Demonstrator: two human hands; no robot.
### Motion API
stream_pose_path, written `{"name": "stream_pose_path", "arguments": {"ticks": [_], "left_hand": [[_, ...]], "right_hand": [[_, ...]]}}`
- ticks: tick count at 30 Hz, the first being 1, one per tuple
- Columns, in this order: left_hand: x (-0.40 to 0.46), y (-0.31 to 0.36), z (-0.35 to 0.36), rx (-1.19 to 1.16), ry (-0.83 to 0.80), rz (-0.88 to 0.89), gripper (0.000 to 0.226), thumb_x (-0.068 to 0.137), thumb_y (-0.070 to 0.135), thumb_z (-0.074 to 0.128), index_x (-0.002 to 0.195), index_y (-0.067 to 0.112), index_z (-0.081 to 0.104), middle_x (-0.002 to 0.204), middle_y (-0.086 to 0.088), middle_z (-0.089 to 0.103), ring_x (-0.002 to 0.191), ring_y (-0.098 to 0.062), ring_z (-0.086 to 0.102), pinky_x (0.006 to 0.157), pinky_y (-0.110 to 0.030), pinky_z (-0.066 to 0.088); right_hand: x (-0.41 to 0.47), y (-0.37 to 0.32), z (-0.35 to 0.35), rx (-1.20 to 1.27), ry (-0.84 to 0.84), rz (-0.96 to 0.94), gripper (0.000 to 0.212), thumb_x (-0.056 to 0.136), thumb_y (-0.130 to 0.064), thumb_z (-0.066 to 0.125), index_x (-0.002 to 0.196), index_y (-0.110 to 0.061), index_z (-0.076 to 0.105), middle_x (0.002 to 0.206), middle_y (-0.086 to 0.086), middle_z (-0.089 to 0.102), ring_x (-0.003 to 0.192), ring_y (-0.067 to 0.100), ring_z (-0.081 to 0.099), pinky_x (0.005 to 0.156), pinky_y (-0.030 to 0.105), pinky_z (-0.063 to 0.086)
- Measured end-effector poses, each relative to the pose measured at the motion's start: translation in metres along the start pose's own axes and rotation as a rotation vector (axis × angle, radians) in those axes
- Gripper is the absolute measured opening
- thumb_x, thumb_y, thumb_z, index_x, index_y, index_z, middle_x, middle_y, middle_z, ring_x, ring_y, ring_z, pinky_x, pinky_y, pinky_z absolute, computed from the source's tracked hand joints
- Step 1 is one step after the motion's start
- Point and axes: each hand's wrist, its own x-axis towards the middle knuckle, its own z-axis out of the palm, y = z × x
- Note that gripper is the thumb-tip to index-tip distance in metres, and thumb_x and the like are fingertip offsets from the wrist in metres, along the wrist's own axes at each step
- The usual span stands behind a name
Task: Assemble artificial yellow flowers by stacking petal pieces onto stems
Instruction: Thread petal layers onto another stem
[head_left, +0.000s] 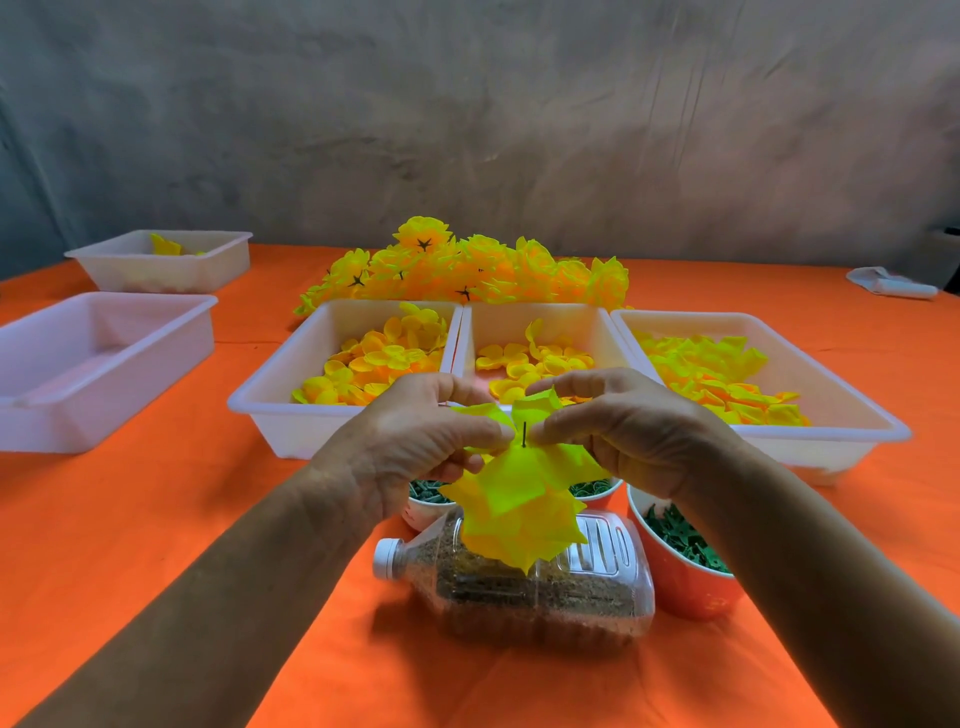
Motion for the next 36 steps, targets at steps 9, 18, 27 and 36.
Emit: {"name": "stream_pose_path", "arguments": {"ticks": [9,18,27,36], "left_hand": [[-0.002,-0.001,0.002,0.104,0.003,-0.013,0.028,0.073,0.001,0.074,0.096,0.012,0.062,0.058,-0.004,0.067,0.044,-0.010,0.057,0.044,-0.020,0.042],[-0.004,0.000,0.004,0.234,0.029,0.052,0.034,0.062,0.005,0.080,0.091,0.018,0.067,0.085,-0.024,0.068,0.066,-0.019,0.059,0.061,-0.026,0.043],[-0.006,-0.004,0.009,0.257,0.033,0.076,0.031,0.066,-0.001,0.077,0.086,0.021,0.067,0.099,-0.009,0.065,0.077,-0.014,0.059,0.073,-0.029,0.050],[-0.005,-0.009,0.011,0.297,0.020,0.084,0.032,0.068,-0.003,0.074,0.091,0.017,0.065,0.092,-0.007,0.062,0.071,-0.009,0.054,0.066,-0.023,0.046]], "right_hand": [[-0.007,0.005,-0.012,-0.169,-0.034,0.010,0.031,0.075,-0.006,0.073,0.101,-0.020,0.066,0.070,0.005,0.063,0.049,0.006,0.056,0.047,0.020,0.047],[-0.005,0.004,-0.010,-0.153,-0.047,0.010,0.033,0.074,-0.003,0.072,0.102,-0.019,0.066,0.095,0.005,0.069,0.081,0.015,0.066,0.049,0.021,0.050],[-0.001,0.009,-0.002,-0.279,0.022,-0.023,0.042,0.072,0.007,0.072,0.108,-0.015,0.065,0.078,0.003,0.057,0.070,0.017,0.057,0.057,0.025,0.040],[0.003,0.012,0.003,-0.334,0.026,0.006,0.045,0.072,0.007,0.072,0.111,-0.013,0.063,0.073,0.000,0.055,0.065,0.014,0.055,0.051,0.021,0.039]]}}
